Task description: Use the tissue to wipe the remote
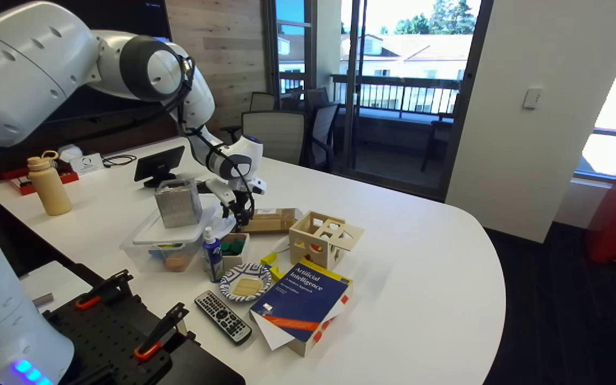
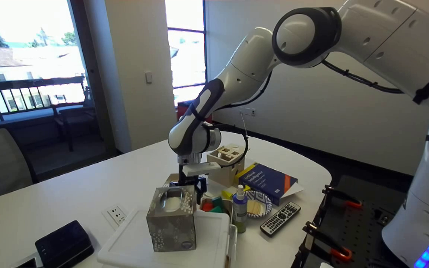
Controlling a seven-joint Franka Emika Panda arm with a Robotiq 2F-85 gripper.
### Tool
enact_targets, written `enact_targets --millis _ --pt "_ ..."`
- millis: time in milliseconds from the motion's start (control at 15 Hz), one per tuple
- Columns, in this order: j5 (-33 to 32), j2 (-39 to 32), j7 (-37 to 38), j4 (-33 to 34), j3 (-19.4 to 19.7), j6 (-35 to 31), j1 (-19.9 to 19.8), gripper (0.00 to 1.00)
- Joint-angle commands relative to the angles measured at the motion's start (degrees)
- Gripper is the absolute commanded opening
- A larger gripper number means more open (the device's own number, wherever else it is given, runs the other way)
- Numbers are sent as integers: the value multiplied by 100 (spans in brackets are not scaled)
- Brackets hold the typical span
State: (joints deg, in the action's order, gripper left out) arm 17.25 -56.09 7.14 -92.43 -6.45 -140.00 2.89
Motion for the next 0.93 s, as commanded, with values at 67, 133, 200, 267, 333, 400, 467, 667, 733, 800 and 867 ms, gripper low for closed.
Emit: enact_targets --millis 67,133,200,267,333,400,467,667,733,800,867 --pt "101 -102 5 327 -164 420 -202 56" --pt "100 -126 15 367 -161 436 -196 49" --pt "98 -146 23 391 -159 432 -186 40" --pt "93 -198 23 451 -161 445 -176 34" --pt "88 -233 27 485 -165 466 -169 27" --pt "93 -284 18 531 -184 490 -174 18" --pt "117 -328 -15 568 -225 503 -200 12" --pt "184 -450 -67 665 -316 528 -255 0" --pt "208 -452 -83 673 -345 523 -278 0" --pt "229 -422 -93 660 -365 508 -296 0" --pt "242 -338 -113 605 -379 478 -320 0"
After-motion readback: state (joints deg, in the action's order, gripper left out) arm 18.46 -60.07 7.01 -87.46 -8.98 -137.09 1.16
